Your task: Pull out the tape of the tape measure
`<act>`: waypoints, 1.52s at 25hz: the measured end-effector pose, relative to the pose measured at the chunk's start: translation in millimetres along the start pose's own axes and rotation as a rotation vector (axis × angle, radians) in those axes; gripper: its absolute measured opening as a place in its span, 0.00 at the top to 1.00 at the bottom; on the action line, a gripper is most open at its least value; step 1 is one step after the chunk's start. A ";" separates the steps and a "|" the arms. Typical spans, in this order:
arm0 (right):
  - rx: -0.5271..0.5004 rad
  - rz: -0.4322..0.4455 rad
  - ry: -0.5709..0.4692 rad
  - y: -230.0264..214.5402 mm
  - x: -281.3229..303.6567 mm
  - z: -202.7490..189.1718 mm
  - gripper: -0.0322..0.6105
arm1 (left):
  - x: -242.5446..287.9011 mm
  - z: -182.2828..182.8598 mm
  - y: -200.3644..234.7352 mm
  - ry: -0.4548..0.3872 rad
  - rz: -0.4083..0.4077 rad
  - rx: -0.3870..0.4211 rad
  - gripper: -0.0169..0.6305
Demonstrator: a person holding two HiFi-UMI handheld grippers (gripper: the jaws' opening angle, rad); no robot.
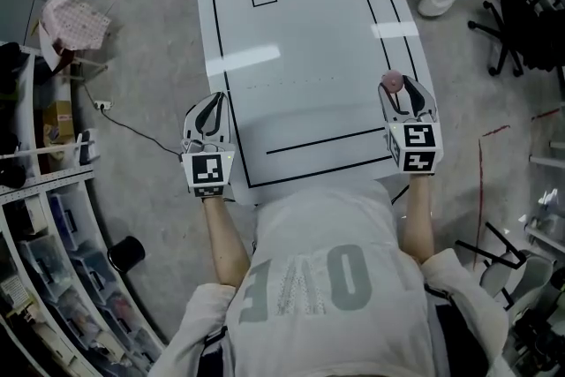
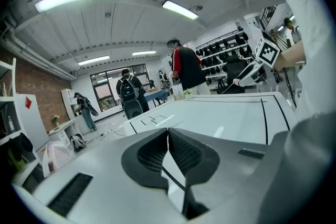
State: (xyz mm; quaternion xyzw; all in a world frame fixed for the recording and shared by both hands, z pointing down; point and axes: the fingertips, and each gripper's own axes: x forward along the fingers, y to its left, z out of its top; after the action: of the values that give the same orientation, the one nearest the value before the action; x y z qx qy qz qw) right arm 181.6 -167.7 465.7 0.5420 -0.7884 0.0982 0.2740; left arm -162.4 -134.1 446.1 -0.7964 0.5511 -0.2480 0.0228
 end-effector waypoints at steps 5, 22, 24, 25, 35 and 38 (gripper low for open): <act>0.023 0.030 0.103 4.5 13.6 -40.8 0.59 | 12.0 -41.2 -22.0 0.095 -0.054 -0.057 0.93; 0.101 0.074 0.301 16.4 35.9 -105.3 0.59 | 26.1 -101.7 -52.5 0.288 -0.089 -0.169 0.93; 0.097 0.064 0.302 15.6 35.1 -106.0 0.59 | 26.5 -101.7 -53.9 0.292 -0.094 -0.170 0.93; 0.097 0.062 0.298 15.4 34.4 -105.5 0.59 | 26.2 -101.8 -54.4 0.295 -0.096 -0.167 0.93; 0.124 0.033 0.208 0.1 24.9 -79.1 0.59 | 23.5 -81.5 -42.0 0.243 -0.060 -0.175 0.93; 0.124 0.011 0.151 -8.1 19.6 -60.1 0.59 | 20.4 -60.3 -27.5 0.187 -0.009 -0.173 0.93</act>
State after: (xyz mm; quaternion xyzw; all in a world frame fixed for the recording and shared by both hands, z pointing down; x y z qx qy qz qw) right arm 203.4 -159.4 525.0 0.5445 -0.7608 0.1889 0.2983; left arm -158.5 -127.2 515.0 -0.7714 0.5663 -0.2729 -0.0985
